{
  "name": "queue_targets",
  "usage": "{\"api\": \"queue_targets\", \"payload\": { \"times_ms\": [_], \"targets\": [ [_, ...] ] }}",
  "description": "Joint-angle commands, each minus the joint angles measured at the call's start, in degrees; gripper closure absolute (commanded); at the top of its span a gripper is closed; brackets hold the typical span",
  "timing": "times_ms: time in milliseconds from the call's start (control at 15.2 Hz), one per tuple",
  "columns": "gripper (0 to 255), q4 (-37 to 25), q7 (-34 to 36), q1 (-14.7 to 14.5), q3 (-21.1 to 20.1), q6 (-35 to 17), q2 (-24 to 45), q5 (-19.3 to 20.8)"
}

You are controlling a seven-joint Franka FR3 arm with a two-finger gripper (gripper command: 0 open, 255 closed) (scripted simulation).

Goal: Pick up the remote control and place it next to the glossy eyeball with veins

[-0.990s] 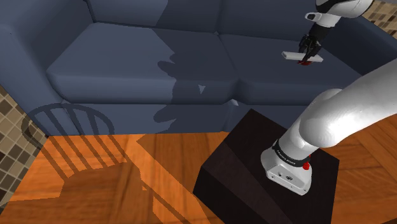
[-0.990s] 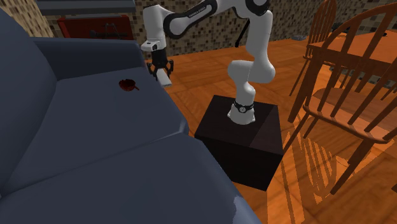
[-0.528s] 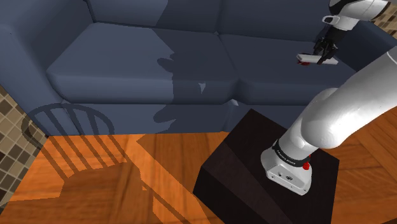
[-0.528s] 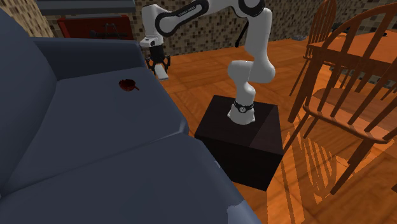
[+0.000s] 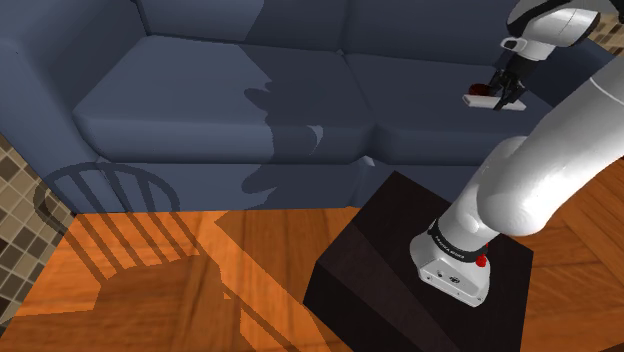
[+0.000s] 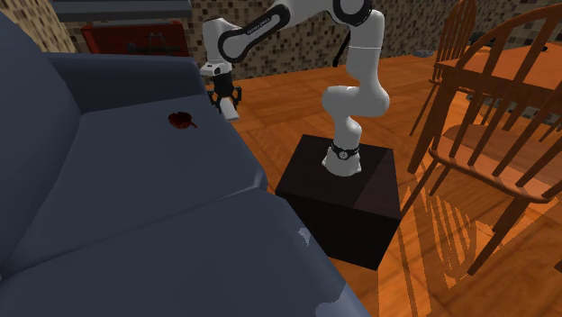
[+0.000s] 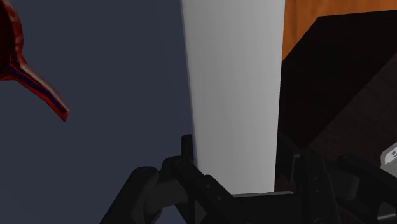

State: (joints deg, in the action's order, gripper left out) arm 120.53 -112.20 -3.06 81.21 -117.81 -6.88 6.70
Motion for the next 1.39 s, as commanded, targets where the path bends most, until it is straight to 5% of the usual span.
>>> {"api": "queue_targets", "payload": {
  "times_ms": [0,66,132,462,858,1320],
  "targets": [
    [255,0.8,-2.5,-3.5,4.4,-1.8,3.1,-3.4],
    [255,1.3,-4.6,-9.3,10.9,-2.6,5.6,-6.2],
    [255,1.7,-2.8,-13.7,14.7,-3.3,3.5,-3.8],
    [255,3.5,2.8,-20.5,20.5,-6.4,-3.1,4.0],
    [255,5.2,7.0,-26.8,26.8,-10.0,-8.0,10.2],
    [255,5.2,7.0,-26.8,26.8,-10.0,-8.0,10.2]
  ]
}}
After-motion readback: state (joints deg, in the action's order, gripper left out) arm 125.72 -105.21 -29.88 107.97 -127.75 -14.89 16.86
